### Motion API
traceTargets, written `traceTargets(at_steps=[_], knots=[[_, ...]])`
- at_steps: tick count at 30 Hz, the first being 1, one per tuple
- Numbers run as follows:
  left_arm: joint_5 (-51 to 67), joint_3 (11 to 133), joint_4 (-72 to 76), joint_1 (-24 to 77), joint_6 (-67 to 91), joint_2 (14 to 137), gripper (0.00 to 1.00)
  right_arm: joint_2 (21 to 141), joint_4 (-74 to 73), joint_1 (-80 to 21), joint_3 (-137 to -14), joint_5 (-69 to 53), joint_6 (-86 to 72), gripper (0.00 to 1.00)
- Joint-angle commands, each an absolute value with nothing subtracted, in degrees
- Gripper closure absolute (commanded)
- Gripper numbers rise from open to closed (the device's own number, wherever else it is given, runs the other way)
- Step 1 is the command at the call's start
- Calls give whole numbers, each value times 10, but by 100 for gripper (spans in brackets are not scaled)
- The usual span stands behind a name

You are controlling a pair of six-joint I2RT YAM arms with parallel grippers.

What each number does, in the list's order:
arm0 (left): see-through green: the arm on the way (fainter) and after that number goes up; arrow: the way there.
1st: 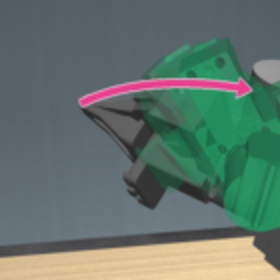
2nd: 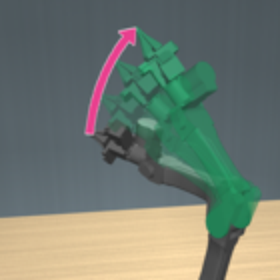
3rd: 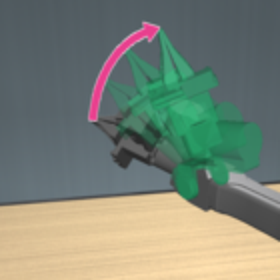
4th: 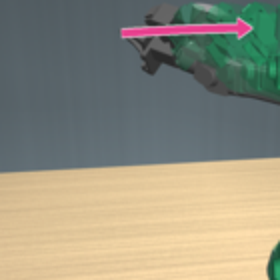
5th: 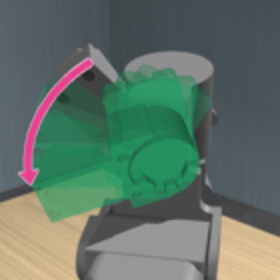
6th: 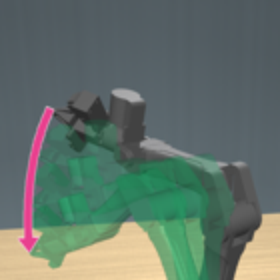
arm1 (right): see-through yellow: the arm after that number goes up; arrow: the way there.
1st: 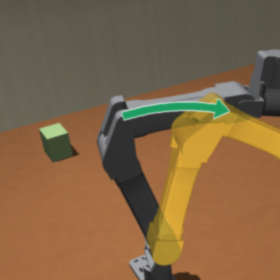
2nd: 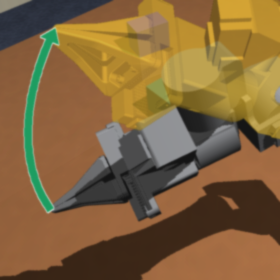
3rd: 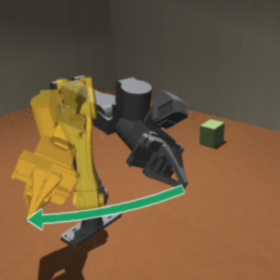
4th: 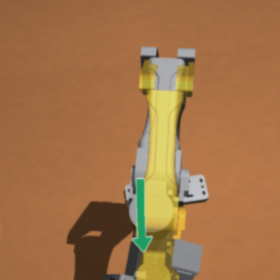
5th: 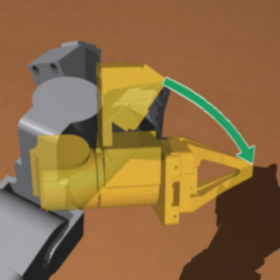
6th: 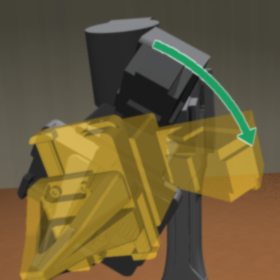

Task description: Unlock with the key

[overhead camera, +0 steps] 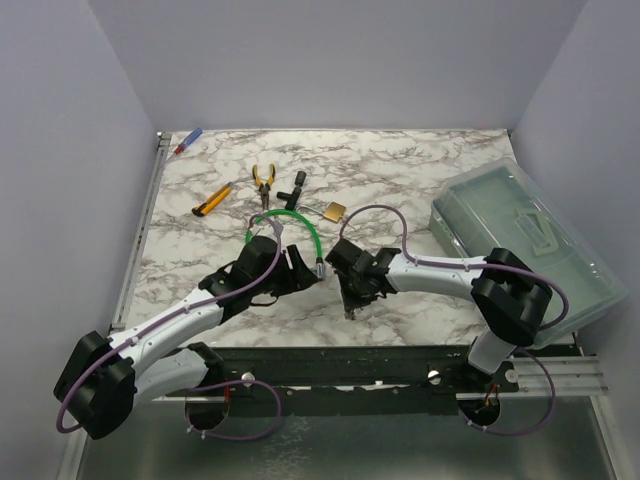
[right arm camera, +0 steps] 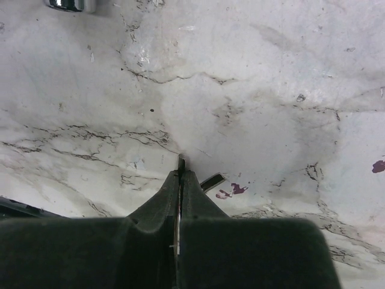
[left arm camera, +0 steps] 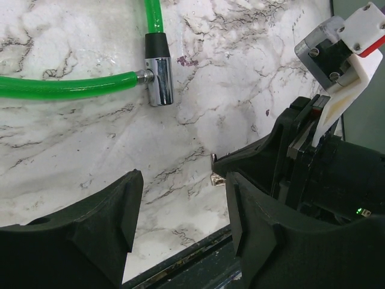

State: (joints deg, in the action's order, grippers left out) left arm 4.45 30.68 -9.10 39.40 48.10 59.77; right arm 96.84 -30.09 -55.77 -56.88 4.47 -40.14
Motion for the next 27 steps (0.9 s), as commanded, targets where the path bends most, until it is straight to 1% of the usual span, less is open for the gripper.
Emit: traceTargets(at_steps=[1, 4, 13, 17, 23, 25, 26, 27], knots=[[37, 294, -86, 395, 490, 575, 38, 938, -261, -557, -538, 64, -410, 100], [41, 292, -87, 395, 489, 573, 38, 909, -227, -557, -517, 55, -405, 100], [61, 292, -79, 396, 484, 568, 38, 828, -46, -557, -399, 9, -377, 100], [64, 289, -75, 395, 485, 569, 38, 833, -53, -557, -401, 12, -373, 100], [61, 286, -70, 395, 487, 570, 38, 875, -126, -557, -442, 43, -376, 100], [61, 286, -70, 395, 487, 571, 38, 877, -134, -557, -445, 43, -375, 95], [60, 286, -70, 395, 487, 571, 38, 877, -139, -557, -447, 42, -374, 90], [60, 285, -69, 395, 487, 571, 38, 875, -143, -557, -449, 38, -372, 83]])
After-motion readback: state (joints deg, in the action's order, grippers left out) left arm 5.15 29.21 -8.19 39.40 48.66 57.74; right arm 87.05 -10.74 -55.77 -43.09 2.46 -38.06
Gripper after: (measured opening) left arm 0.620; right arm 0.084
